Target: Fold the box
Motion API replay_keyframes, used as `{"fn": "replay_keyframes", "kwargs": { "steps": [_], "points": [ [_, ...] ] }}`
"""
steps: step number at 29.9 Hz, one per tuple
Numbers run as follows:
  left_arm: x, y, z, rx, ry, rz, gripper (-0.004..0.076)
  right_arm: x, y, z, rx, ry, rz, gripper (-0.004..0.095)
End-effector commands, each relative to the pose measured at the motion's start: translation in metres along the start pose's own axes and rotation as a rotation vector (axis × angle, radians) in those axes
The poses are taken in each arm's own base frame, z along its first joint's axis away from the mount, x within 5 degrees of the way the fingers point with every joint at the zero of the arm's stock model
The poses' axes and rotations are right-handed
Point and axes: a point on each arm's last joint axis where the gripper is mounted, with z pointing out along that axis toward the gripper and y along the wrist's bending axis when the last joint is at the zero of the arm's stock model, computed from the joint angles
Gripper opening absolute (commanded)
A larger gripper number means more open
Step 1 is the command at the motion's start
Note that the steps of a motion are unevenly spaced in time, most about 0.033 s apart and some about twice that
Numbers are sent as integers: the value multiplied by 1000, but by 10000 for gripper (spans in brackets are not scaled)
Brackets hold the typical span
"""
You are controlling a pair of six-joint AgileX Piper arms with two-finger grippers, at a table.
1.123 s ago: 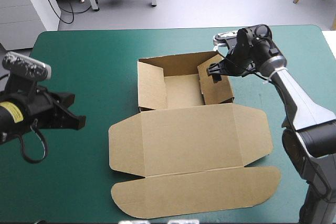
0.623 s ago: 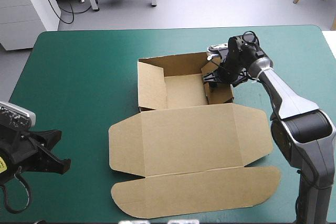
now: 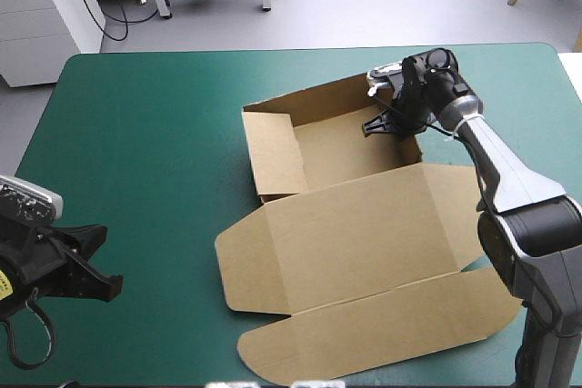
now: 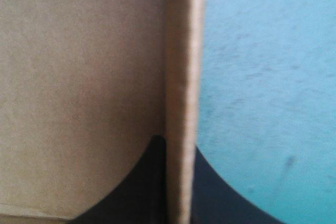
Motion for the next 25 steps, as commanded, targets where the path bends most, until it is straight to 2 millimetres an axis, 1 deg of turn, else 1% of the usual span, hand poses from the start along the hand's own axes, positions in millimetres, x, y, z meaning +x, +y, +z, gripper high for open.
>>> {"fn": "replay_keyframes", "kwargs": {
  "steps": [1,3,4,5,7,9,12,14,16,19,22,25],
  "points": [
    [-7,-1,-4,11,-56,-4,-10,-5,-52,-72,207,-206,39,-19],
    [-6,-1,-4,11,-51,-4,-10,-3,-87,-86,298,-232,94,-19],
    [-6,-1,-4,10,-49,-4,-10,0,-103,-90,328,-241,123,-19],
    [-6,-1,-4,10,-49,-4,-10,3,-123,-94,359,-255,161,-19],
    [-6,-1,-4,10,-49,-4,-10,14,-163,-99,424,-279,241,-19],
    [-6,-1,-4,10,-49,-4,-10,27,-200,-102,469,-315,364,-19],
    [-6,-2,-4,23,-46,-9,-10,47,-240,-101,482,-329,491,-19],
    [-6,-3,-4,33,-45,-12,-10,62,-264,-94,486,-305,558,-19],
    [-6,-3,-4,35,-45,-13,-10,76,-284,-85,498,-267,607,-19],
    [-6,-3,-4,35,-45,-13,-10,93,-305,-75,511,-212,658,-19],
    [-6,-3,-4,36,-47,-13,-10,105,-317,-64,512,-158,691,-19],
    [-6,-3,-4,36,-47,-13,-10,112,-322,-59,508,-129,711,-9]
  ]
}}
